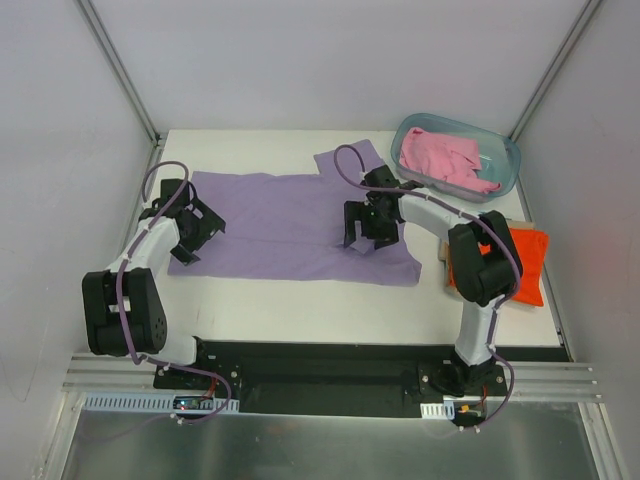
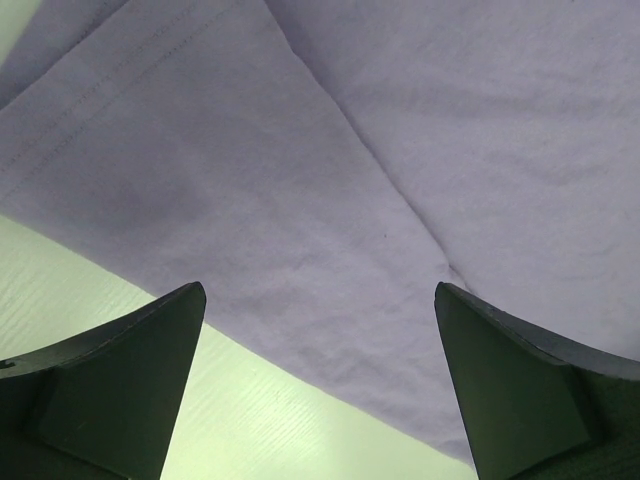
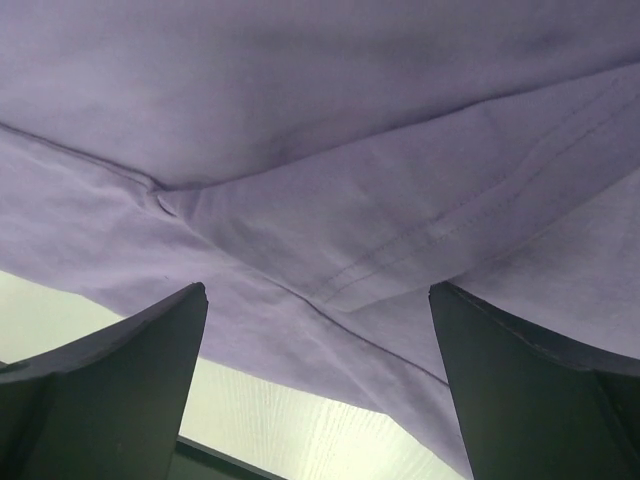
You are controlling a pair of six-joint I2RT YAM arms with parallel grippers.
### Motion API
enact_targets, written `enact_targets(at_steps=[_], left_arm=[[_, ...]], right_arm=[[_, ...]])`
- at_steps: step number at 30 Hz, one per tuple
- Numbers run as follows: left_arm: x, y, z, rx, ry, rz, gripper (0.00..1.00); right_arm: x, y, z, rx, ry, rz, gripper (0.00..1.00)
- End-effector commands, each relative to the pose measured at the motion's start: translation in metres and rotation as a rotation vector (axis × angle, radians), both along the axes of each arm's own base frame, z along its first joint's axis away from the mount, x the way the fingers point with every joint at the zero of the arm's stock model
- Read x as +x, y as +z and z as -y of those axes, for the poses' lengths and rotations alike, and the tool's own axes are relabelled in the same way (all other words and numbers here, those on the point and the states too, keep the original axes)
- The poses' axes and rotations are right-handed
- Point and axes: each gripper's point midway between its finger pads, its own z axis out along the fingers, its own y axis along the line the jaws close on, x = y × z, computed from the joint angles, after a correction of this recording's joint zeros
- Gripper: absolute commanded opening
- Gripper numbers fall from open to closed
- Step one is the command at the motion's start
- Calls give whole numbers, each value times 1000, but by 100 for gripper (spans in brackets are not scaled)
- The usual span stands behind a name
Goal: Fold and stack the t-shirts
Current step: Fold the flattened tshirt in 1/3 of the way
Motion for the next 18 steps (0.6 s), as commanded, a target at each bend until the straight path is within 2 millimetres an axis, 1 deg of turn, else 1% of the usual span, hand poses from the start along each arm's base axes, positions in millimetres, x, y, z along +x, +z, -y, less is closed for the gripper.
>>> enact_targets(at_steps=[1,3,4,6,7,8,9,10,11,12,13,15,16,18], left_arm=[[5,-4,-3,19,-25,-7,99],[7,-8,-3,12,-28,-20,99],[9,-10,-2,7,-32,-24,99],[11,-11,5,-24,-52,-25,99],[12,-11,6,-31,-56,-24,99],[12,-10,5,-30,-56,-21,99],[12,-10,6,-31,-56,-19,99],[11,-9,5,-26,-53,-15,99],[11,-9,3,-18,-49,-13,99],[11,-8,4,-17,-49,-10,99],[10,-6,3,-13,-47,-3,99],[10,-4,2,-9,-49,3,99],[9,-3,2,-6,-47,7,99],[9,-1,1,-6,-46,12,99]], right_arm=[[21,16,-15,51,-32,59,97],[27,15,-17,53,-65,73,97],[36,16,-19,64,-78,98,97],[50,25,-28,97,-116,128,97],[60,24,-33,113,-134,141,97],[73,36,-41,146,-143,169,97],[81,40,-46,169,-188,168,97],[89,34,-47,168,-210,161,97],[97,37,-50,175,-225,171,97],[111,49,-51,196,-249,199,97],[118,48,-52,203,-264,200,97],[124,59,-53,229,-270,211,97],[125,68,-52,231,-260,230,97],[122,74,-45,208,-256,252,97]])
